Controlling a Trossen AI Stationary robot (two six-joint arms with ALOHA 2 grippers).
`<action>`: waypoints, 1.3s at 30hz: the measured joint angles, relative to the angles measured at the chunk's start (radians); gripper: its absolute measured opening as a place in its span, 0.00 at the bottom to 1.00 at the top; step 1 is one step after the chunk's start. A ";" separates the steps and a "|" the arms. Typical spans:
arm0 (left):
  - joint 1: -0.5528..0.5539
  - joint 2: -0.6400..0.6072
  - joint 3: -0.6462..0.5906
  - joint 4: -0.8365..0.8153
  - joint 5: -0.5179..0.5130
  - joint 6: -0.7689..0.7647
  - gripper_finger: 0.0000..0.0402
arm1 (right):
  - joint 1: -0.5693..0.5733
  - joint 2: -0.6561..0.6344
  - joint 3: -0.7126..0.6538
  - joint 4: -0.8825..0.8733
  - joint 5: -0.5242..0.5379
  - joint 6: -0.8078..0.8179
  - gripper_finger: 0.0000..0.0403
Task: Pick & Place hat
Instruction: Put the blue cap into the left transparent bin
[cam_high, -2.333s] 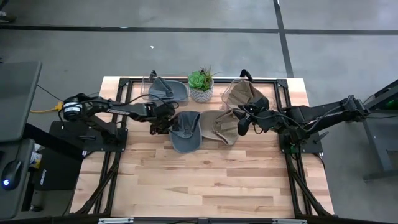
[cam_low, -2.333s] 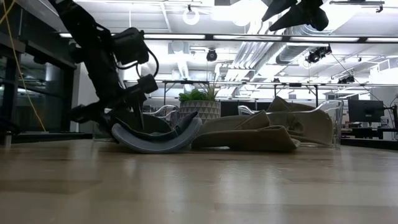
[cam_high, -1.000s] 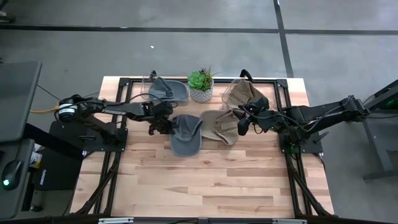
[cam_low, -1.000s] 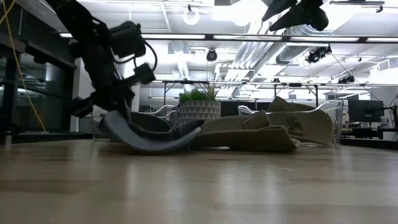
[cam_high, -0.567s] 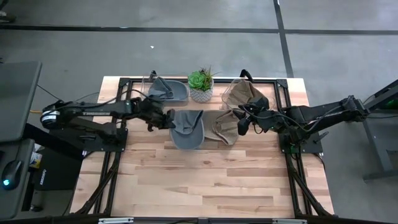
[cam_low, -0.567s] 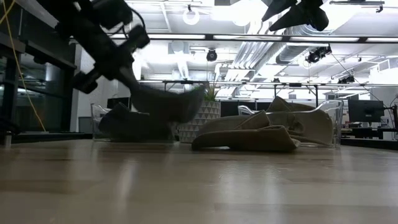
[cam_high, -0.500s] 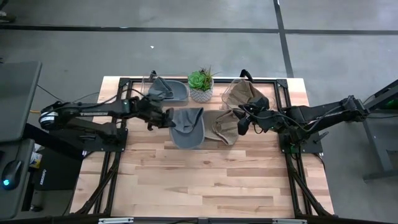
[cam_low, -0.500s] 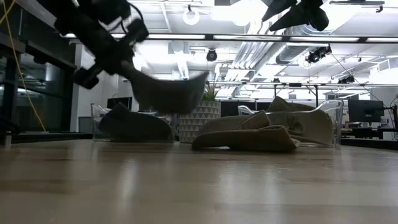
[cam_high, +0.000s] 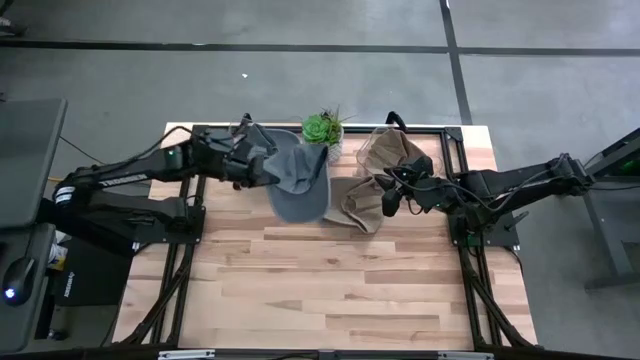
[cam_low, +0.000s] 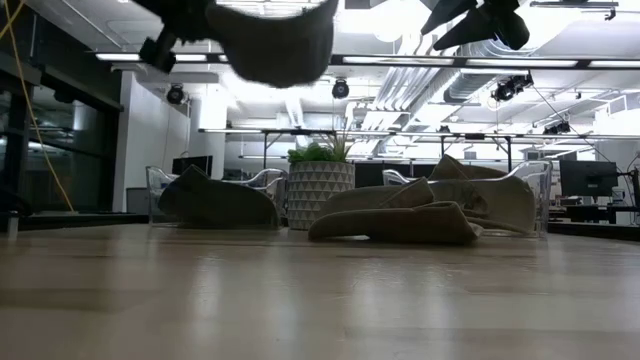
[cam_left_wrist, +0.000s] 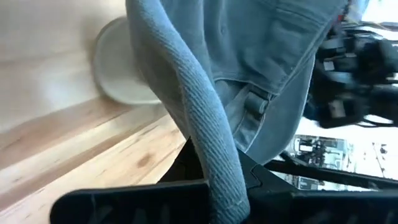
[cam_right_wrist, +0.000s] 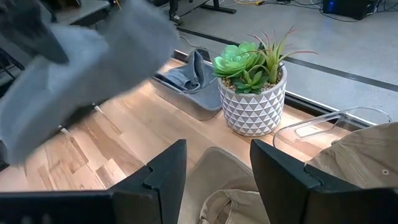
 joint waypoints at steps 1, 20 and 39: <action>0.000 0.000 0.023 -0.009 -0.005 0.012 0.00 | 0.000 0.000 0.000 0.000 0.000 0.000 0.43; 0.000 -0.006 0.177 -0.193 -0.040 0.069 0.00 | 0.000 0.000 0.000 0.000 0.007 -0.002 0.43; 0.000 -0.005 0.176 -0.193 -0.081 0.064 0.00 | 0.000 0.000 0.000 0.000 0.009 -0.002 0.43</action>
